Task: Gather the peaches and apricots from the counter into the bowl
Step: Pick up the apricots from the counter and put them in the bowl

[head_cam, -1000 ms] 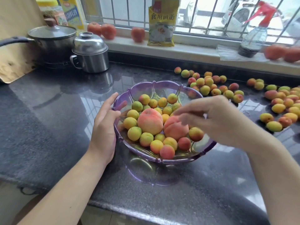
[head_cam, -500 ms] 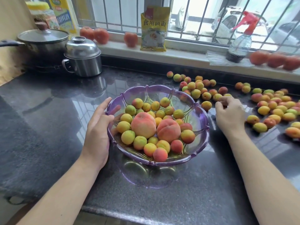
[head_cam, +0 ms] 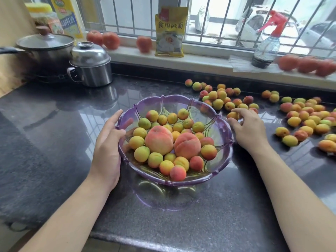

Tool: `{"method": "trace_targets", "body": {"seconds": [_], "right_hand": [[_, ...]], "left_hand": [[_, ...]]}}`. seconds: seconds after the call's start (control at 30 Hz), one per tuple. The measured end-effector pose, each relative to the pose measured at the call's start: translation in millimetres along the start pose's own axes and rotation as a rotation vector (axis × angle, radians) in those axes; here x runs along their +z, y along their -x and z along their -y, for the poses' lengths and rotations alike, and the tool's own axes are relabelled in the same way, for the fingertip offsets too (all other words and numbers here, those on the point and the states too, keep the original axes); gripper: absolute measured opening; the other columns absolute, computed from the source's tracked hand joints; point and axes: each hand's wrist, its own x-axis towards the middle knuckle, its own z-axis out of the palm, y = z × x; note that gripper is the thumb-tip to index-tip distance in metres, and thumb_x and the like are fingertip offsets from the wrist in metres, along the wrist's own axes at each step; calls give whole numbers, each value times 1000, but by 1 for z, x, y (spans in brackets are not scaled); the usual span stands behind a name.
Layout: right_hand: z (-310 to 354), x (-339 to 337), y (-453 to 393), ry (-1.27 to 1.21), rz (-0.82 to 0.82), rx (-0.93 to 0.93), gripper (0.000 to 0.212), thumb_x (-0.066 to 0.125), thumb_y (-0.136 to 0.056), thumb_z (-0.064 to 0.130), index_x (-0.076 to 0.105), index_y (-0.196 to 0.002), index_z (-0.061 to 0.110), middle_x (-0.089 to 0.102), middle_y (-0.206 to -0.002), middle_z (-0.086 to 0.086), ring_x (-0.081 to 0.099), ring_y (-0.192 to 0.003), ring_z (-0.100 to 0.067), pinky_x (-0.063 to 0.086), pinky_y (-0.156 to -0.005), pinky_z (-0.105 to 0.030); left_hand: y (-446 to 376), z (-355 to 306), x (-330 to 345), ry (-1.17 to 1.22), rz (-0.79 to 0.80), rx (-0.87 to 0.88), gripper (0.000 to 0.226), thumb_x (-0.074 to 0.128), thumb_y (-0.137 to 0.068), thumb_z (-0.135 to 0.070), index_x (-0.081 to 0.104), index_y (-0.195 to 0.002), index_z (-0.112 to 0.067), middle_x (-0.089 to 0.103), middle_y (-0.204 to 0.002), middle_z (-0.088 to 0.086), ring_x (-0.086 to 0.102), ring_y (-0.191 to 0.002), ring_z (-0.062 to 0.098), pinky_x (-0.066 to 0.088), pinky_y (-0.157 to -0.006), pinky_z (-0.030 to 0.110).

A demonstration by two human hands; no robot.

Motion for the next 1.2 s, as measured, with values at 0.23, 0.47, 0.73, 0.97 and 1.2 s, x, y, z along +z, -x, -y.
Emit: {"method": "trace_targets", "body": {"seconds": [0.23,0.47,0.73,0.97,1.2], "right_hand": [[45,-53,15,-478,2,-162,30,75,-91,18,64,-116,30,68,-98,11,65,-85,-4,55,-80,-19],[81,-60,33,109,376,-441,41,79,-82,40,66,-120,44,62,-94,17,42,-99,-14,39,-86,-35],[90,-59,21,337,413,-391,31,76,-86,42,67,-116,40,47,-94,9,39,-101,-18,36,-85,-37],[89,-61,19,279,506,-409,30,76,-89,30,68,-118,36,57,-94,20,49,-90,-8,35,-67,-15],[85,-63,19,209,533,-398,24,71,-93,29,70,-115,37,63,-100,20,58,-94,-5,40,-70,-14]], "left_hand": [[0,0,0,-3,-5,-8,54,52,-84,-26,65,-135,-35,76,-129,-4,67,-129,15,47,-118,48],[-2,2,0,3,-11,-2,55,52,-84,-24,66,-136,-32,75,-131,0,66,-132,18,46,-119,50],[-3,4,-1,1,-2,6,52,52,-84,-25,66,-133,-35,74,-132,0,66,-132,17,46,-119,50],[-4,4,-1,5,-1,3,53,53,-83,-25,66,-134,-34,77,-125,-4,68,-128,14,48,-117,48],[-4,5,-1,14,-4,9,52,53,-83,-25,66,-133,-35,76,-128,-2,68,-129,16,48,-117,49]]}}
